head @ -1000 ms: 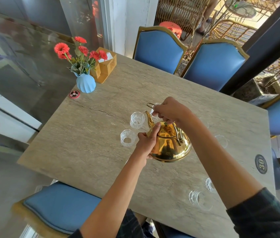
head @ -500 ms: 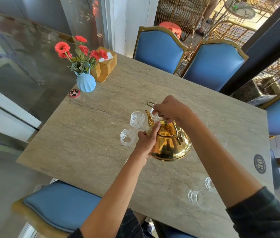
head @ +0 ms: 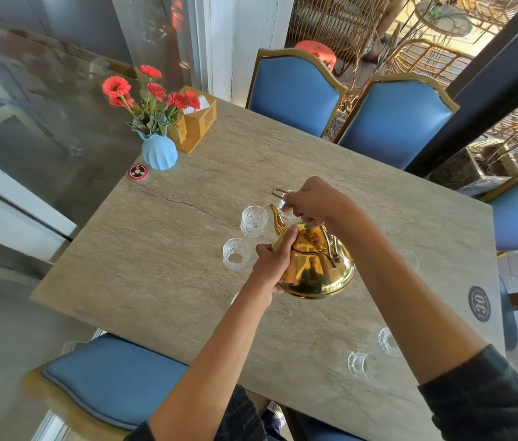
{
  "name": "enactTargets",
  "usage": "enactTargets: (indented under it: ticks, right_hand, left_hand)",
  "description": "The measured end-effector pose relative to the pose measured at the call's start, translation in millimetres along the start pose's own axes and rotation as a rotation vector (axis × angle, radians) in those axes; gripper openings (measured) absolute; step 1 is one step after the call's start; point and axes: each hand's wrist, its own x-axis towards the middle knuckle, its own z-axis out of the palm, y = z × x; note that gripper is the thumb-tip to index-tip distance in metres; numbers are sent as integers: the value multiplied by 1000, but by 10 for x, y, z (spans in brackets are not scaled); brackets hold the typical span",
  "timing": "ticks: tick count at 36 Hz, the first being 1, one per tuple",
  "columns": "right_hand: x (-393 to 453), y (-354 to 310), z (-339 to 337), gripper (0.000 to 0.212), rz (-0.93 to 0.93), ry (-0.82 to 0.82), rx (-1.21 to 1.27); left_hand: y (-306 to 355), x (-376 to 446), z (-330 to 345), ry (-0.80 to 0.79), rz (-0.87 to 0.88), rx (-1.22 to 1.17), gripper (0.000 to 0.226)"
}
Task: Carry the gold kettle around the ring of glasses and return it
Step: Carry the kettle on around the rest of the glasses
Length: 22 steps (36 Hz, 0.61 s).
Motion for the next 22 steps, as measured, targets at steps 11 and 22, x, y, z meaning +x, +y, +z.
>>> enactTargets:
  ticks: [11,22]
  right_hand:
    - [3,12,-14,27,-5,3,7]
    - [8,4,-26,27,3,0,5]
  left_hand:
    - [0,26,15,4,2,3,101]
    - [10,29,23,10,6,10,98]
